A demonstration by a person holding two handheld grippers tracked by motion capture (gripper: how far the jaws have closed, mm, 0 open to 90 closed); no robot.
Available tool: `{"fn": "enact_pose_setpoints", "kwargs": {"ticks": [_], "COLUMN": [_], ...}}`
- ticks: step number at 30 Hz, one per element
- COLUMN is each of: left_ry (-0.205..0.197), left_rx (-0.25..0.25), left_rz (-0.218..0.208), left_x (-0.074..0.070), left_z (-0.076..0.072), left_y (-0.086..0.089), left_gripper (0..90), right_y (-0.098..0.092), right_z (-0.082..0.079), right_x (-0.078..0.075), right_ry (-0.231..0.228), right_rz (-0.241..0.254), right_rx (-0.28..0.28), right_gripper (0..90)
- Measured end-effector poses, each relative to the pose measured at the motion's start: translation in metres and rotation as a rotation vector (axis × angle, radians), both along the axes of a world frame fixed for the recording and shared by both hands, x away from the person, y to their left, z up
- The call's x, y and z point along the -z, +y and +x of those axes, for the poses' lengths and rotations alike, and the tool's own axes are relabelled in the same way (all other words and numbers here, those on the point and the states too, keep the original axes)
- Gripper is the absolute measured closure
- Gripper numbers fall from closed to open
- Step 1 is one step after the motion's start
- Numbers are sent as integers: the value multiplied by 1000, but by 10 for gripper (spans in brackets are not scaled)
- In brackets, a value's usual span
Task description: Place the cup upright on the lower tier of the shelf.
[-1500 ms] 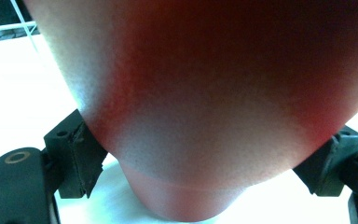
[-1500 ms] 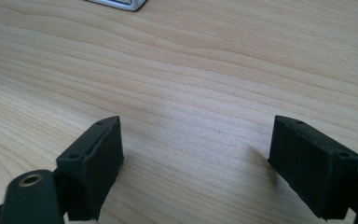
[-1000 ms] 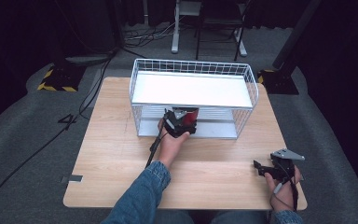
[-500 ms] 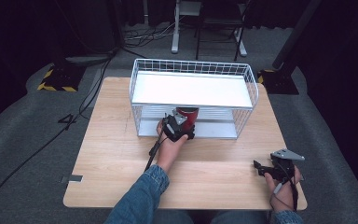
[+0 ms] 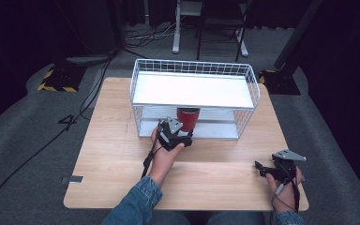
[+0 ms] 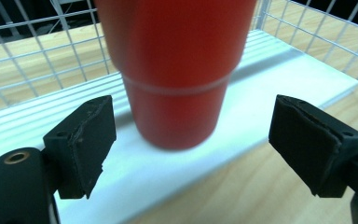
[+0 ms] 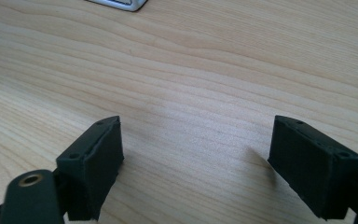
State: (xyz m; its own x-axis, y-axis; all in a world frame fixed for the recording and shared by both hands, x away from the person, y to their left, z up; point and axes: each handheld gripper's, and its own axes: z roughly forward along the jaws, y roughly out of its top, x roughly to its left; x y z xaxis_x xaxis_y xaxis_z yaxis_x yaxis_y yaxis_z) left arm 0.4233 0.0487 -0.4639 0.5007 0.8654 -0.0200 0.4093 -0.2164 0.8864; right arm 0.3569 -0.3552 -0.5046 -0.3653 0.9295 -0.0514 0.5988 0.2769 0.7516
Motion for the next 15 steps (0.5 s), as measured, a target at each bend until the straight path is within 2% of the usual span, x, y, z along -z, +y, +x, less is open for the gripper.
{"fn": "enact_pose_setpoints", "kwargs": {"ticks": [5, 6, 8, 10, 11, 12, 15], "left_ry": [6, 6, -6, -9, -17, -17, -16], "left_rx": [13, 13, 24, 30, 37, 37, 49], "left_rz": [-17, -17, -18, -24, -22, -22, -32], "left_x": [-12, -12, -18, -20, -24, -24, -30], "left_z": [-24, -24, -37, -42, -50, -50, -64], "left_y": [16, 16, 24, 27, 34, 34, 48], "left_gripper": [153, 153, 153, 153, 153, 153, 153], "right_y": [0, 0, -1, -2, -2, -3, -2], "right_z": [0, 0, 1, 2, 3, 3, 3], "right_x": [0, 0, 0, 0, 0, 0, 0], "right_ry": [2, 2, 12, 21, 27, 31, 31], "right_rz": [2, 2, 16, 23, 31, 36, 33], "right_rx": [-8, -8, -17, -18, -16, -15, -11], "right_gripper": [176, 176, 176, 175, 172, 167, 161]}}
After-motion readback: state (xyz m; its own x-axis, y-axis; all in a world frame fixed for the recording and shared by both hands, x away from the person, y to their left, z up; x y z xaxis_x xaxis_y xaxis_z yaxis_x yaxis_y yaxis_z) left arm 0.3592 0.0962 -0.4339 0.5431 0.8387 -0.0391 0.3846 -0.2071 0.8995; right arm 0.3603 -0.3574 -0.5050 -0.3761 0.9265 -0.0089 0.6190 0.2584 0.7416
